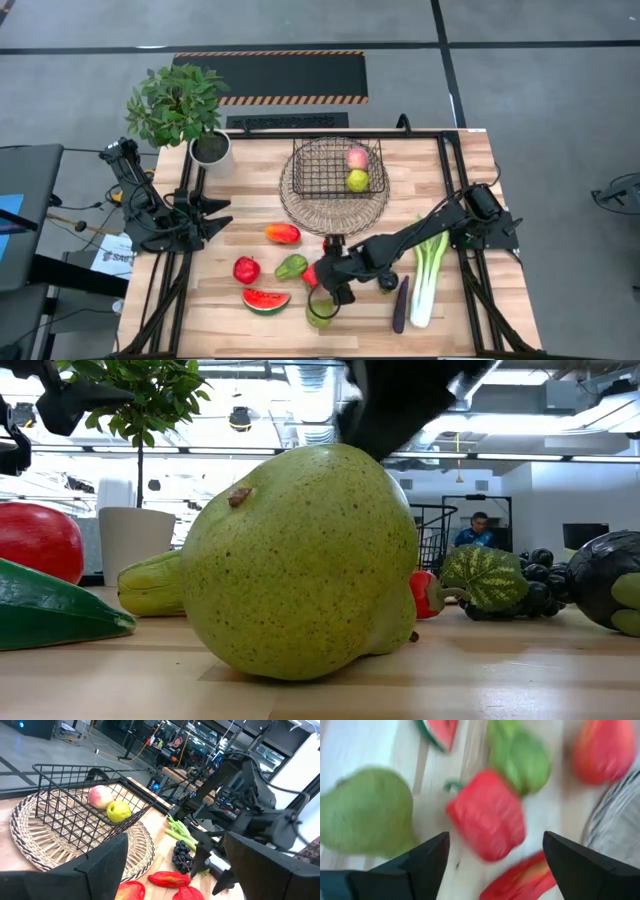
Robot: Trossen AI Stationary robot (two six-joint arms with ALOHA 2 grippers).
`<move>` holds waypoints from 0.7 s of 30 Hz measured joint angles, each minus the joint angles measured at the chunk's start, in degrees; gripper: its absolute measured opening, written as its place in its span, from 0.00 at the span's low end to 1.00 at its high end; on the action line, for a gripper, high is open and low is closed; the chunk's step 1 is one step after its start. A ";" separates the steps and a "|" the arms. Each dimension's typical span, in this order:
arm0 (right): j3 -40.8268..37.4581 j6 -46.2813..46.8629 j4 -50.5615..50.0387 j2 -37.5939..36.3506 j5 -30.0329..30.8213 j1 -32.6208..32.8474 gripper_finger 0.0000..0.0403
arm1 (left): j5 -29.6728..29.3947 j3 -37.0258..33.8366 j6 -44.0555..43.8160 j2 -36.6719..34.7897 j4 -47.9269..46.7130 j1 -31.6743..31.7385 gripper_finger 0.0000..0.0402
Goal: Build produce basket
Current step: Put the red bell pepper into the black wire basket
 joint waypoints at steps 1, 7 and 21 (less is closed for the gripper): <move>0.71 -1.71 0.11 -0.02 0.02 -0.34 0.86 | 0.00 0.00 0.01 0.00 -0.01 0.02 0.78; 1.97 -8.23 2.42 -0.02 -3.04 -2.71 0.87 | -0.19 0.00 -0.01 0.00 -0.01 0.02 0.78; 1.93 -14.06 7.39 1.33 -10.40 -3.31 0.86 | -1.81 0.00 -0.03 0.00 -0.02 0.02 0.78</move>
